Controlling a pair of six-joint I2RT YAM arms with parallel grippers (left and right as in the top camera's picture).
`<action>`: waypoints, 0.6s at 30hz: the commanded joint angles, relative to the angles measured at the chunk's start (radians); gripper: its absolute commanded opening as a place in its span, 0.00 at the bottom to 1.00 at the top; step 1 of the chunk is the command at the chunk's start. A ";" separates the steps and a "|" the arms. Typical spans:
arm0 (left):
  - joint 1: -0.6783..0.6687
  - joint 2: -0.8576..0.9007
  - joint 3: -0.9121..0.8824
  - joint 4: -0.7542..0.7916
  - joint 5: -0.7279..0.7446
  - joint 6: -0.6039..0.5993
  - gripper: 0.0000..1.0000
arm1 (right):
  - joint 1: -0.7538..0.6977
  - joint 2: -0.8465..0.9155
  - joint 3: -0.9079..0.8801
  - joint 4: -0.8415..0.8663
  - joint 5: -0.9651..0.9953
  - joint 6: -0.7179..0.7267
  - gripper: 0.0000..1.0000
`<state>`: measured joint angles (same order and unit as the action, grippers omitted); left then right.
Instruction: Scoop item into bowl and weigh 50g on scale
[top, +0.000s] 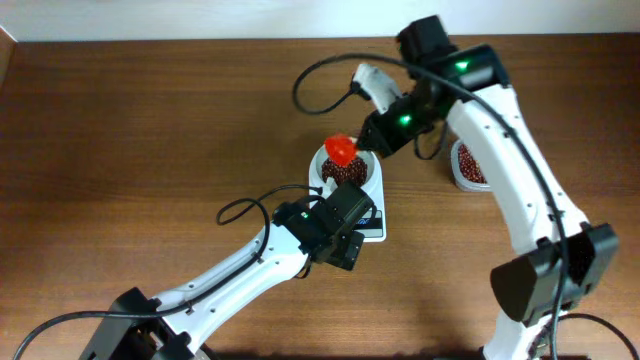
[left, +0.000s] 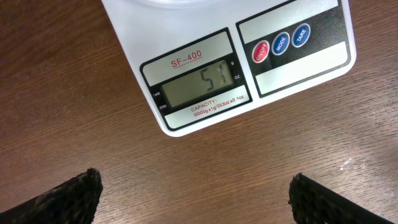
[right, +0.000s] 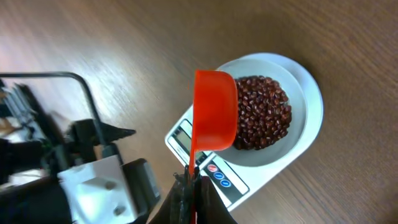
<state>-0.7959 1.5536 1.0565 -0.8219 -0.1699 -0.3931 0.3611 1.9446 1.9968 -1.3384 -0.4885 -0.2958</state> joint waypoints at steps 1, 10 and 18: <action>0.003 0.005 -0.007 -0.001 -0.011 -0.002 0.99 | 0.053 0.029 -0.006 0.002 0.082 -0.015 0.04; 0.003 0.005 -0.007 -0.001 -0.011 -0.002 0.99 | 0.065 0.050 -0.096 0.026 0.108 -0.015 0.04; 0.003 0.005 -0.007 -0.001 -0.011 -0.002 0.99 | 0.065 0.050 -0.155 0.057 0.108 -0.015 0.04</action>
<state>-0.7959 1.5536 1.0565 -0.8219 -0.1699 -0.3931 0.4252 1.9842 1.8503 -1.2823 -0.3847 -0.2996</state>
